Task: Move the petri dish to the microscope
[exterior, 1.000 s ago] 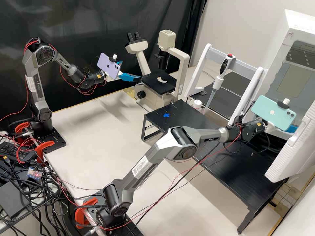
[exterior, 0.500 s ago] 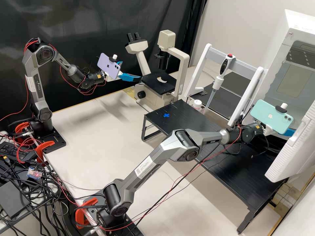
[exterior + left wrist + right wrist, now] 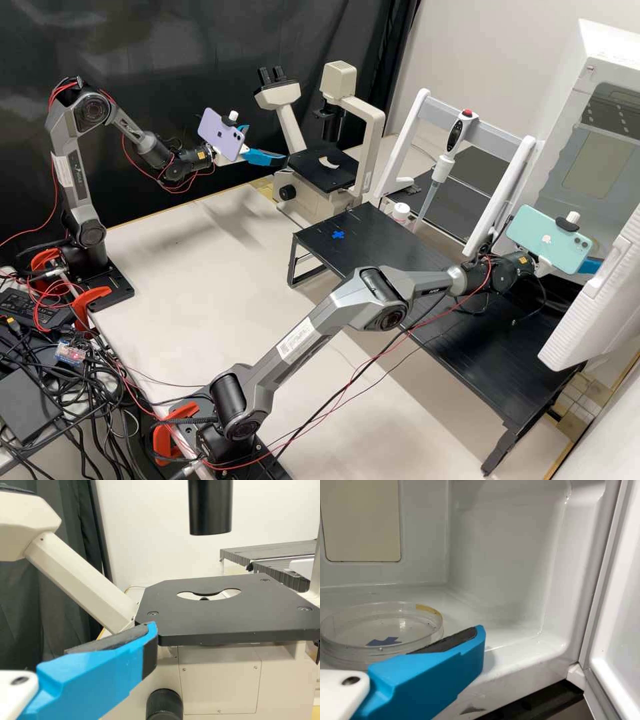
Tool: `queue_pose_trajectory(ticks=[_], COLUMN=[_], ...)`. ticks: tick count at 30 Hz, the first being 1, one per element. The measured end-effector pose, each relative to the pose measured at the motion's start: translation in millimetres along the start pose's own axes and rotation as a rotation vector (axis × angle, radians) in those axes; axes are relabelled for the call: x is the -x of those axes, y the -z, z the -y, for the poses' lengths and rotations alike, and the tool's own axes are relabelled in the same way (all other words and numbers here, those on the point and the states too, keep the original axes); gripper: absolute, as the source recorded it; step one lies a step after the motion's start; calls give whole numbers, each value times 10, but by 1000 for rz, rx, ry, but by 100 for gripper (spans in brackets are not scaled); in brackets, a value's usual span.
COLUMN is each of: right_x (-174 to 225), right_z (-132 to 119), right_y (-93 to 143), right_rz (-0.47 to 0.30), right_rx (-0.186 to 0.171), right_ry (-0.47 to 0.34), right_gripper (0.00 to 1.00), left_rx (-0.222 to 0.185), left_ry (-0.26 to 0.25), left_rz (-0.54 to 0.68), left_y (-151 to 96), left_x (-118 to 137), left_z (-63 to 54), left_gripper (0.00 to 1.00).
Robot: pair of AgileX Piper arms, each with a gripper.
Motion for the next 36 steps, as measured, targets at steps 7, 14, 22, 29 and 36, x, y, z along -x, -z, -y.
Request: queue_pose_trajectory(ticks=[7, 14, 22, 29, 36], right_x=[-40, -51, -54, -53, -27], right_z=[24, 37, 47, 65, 90], right_y=[-12, -43, -52, -55, -70], right_rz=[-24, -19, -18, -30, -35], right_rx=[0, -6, -7, -8, -10], right_ry=[-7, -5, -3, -1, 10], right_gripper=[0, 0, 0, 0, 0], left_rx=[0, 0, 0, 0, 0], left_ry=[0, 0, 0, 0, 0], left_rz=[0, 0, 0, 0, 0], left_y=[0, 0, 0, 0, 0], left_x=[0, 0, 0, 0, 0], left_z=[0, 0, 0, 0, 0], left_gripper=[100, 100, 100, 100, 100])
